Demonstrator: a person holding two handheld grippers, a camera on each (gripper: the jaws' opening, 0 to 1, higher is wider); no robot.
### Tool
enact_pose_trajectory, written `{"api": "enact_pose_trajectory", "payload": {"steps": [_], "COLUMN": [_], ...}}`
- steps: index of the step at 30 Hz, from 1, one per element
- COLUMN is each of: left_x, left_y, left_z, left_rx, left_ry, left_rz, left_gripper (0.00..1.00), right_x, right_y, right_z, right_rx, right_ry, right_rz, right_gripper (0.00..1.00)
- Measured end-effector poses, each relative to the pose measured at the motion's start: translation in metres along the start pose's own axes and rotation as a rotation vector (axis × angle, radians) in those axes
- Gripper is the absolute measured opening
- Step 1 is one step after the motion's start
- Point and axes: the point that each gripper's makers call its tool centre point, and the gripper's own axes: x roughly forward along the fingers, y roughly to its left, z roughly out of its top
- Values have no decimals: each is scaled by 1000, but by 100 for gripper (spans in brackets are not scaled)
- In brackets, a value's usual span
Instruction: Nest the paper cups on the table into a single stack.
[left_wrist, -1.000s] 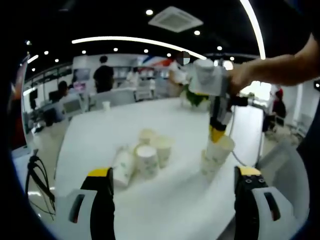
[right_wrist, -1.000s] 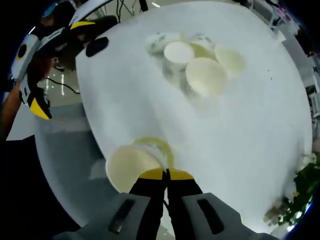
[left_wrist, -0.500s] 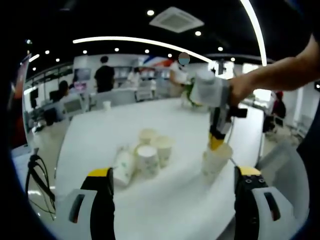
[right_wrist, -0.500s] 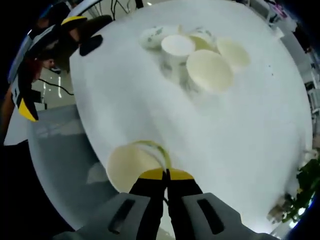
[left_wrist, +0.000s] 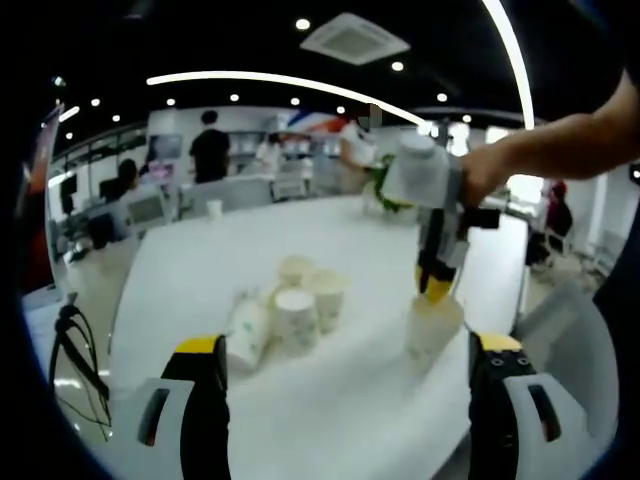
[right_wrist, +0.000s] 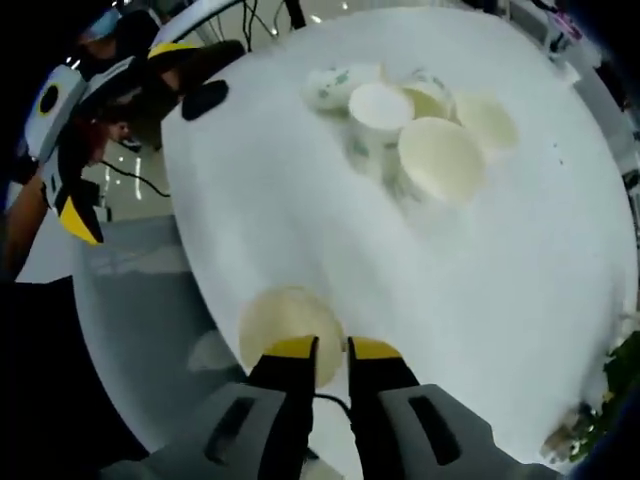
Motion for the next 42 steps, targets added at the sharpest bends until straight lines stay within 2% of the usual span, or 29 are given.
{"api": "enact_pose_trajectory", "payload": {"steps": [3, 6, 8, 9, 11, 16, 19, 25, 32, 37, 39, 42], "left_x": [0, 1, 1, 1, 3, 7, 10, 16, 23, 26, 27, 28], "left_y": [0, 1, 1, 1, 1, 1, 2, 4, 0, -3, -4, -3], "left_z": [1, 1, 1, 2, 4, 9, 14, 20, 25, 26, 26, 26], "left_rx": [0, 2, 5, 5, 5, 12, 15, 19, 9, 12, 13, 13], "left_ry": [-1, 0, 1, 1, 4, 2, 0, -2, -7, -11, -10, -12], "left_rz": [-1, -2, -3, -4, -7, -14, -17, -21, -27, -33, -34, -32], "left_gripper": [98, 98, 98, 98, 98, 98, 98, 98, 98, 98, 98, 98], "right_x": [-4, -12, -17, -19, -32, -59, -77, -95, -90, -90, -93, -105], "right_y": [-4, -2, -1, -1, -4, -6, -8, -9, -7, -4, -4, -8], "right_z": [7, 11, 22, 24, 29, 40, 40, 34, 20, 21, 23, 32], "right_rx": [-13, -18, -35, -38, -42, -39, -55, -44, -16, -10, -18, -22], "right_ry": [-40, -76, -145, -158, -205, -334, -396, -491, -523, -552, -580, -680], "right_rz": [-4, 23, 29, 29, 21, 39, 41, 69, 119, 127, 125, 100], "right_gripper": [13, 19, 27, 32, 38, 46, 50, 58, 61, 62, 62, 63]}}
